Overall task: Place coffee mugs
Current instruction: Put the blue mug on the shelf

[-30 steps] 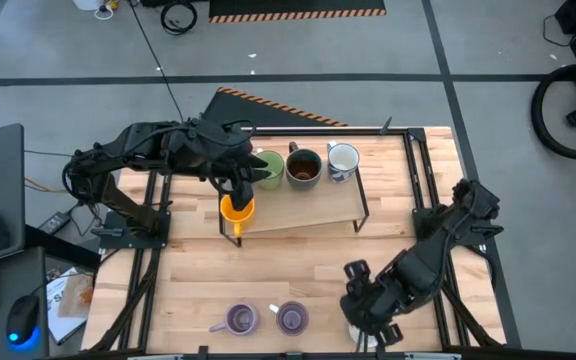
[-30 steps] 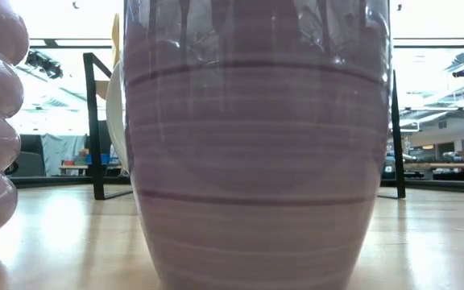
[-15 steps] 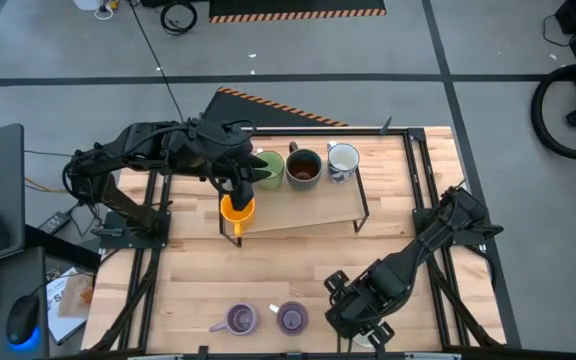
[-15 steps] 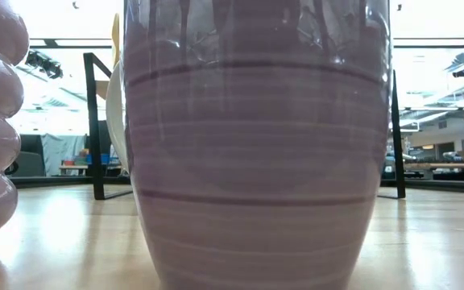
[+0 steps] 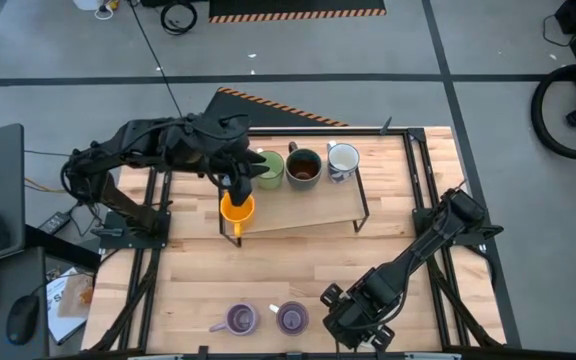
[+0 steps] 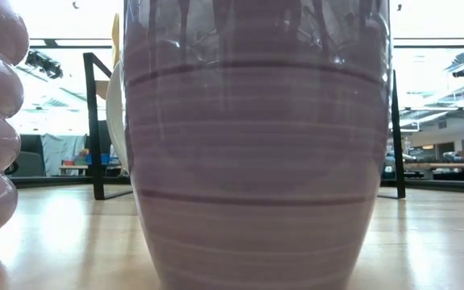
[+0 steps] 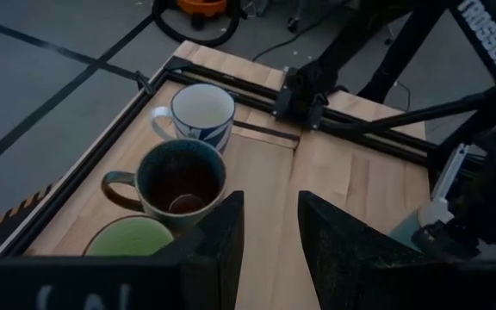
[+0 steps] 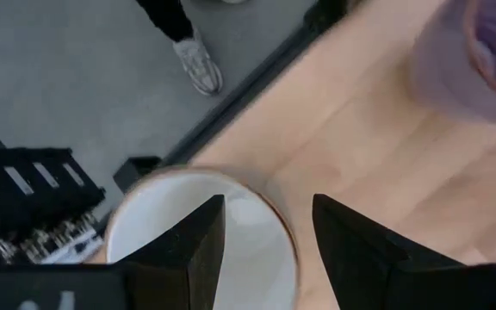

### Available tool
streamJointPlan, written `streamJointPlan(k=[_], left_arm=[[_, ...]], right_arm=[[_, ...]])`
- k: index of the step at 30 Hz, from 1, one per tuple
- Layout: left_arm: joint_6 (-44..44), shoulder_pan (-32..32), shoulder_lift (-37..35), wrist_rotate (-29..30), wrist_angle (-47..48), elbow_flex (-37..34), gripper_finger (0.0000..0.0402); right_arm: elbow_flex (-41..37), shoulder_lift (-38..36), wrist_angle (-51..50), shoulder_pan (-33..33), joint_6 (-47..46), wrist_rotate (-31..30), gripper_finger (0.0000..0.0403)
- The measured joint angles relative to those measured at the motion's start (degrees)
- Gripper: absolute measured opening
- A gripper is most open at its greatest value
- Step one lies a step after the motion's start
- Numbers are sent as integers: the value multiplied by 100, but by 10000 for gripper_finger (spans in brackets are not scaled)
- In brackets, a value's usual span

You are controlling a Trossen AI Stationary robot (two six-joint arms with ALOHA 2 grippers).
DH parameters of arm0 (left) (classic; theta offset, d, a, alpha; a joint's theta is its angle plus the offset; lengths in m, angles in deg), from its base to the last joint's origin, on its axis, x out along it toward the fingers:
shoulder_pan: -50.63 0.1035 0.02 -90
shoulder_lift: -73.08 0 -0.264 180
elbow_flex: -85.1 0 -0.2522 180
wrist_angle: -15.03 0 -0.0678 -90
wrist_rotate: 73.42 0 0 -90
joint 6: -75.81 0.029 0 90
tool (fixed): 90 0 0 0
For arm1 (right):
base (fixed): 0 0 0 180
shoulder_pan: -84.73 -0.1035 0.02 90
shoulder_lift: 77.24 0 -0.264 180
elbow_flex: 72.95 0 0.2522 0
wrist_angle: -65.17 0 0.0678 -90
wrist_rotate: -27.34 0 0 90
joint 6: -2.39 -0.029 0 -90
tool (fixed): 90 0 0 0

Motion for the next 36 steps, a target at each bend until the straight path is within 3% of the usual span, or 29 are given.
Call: streamJointPlan(k=[12,24,36], left_arm=[[0,49,7,-4,-39,0,117],[4,49,7,-2,-33,0,117],[9,49,7,-2,-33,0,117]], right_arm=[[-903,0,700,0,103,-13,155],[-1141,2,973,81,-161,-173,38],[-1141,-498,93,573,-1122,-198,40]])
